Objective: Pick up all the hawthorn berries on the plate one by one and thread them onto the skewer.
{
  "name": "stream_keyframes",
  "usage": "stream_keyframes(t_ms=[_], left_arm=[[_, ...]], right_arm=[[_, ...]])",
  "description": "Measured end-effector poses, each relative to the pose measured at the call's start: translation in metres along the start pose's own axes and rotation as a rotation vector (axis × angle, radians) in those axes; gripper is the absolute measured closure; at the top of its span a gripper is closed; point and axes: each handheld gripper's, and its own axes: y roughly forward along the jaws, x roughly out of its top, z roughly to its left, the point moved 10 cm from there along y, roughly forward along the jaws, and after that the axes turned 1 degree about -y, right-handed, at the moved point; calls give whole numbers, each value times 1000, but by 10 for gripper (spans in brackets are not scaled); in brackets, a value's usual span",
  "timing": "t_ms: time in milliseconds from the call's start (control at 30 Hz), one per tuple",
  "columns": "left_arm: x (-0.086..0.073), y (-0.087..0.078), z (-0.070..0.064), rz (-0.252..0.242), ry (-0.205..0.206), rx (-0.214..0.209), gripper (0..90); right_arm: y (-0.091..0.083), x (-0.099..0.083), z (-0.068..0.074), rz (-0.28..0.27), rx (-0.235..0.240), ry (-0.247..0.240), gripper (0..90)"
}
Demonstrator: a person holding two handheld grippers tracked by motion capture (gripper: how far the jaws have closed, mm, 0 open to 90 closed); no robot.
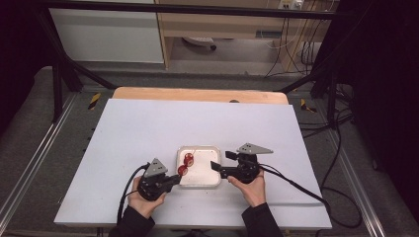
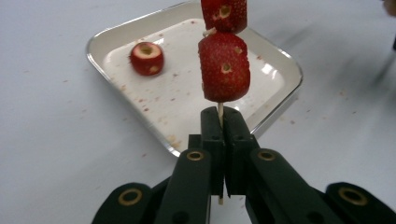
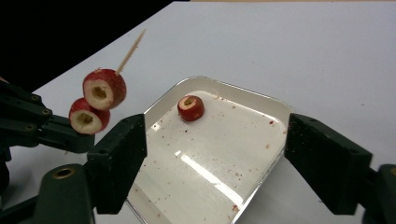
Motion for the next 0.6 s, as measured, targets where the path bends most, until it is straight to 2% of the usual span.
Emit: stream_keyframes(t_ms=[300, 433, 600], left_arm=[[-15, -23, 27, 6, 7, 31, 881], [-20, -28, 31, 5, 32, 21, 881], [-26, -30, 35, 20, 54, 39, 882]], right_arm=[[-1, -4, -8, 120, -19, -34, 135], [4, -4, -7, 167, -19, -44, 120], [11, 1, -2, 223, -19, -84, 111]])
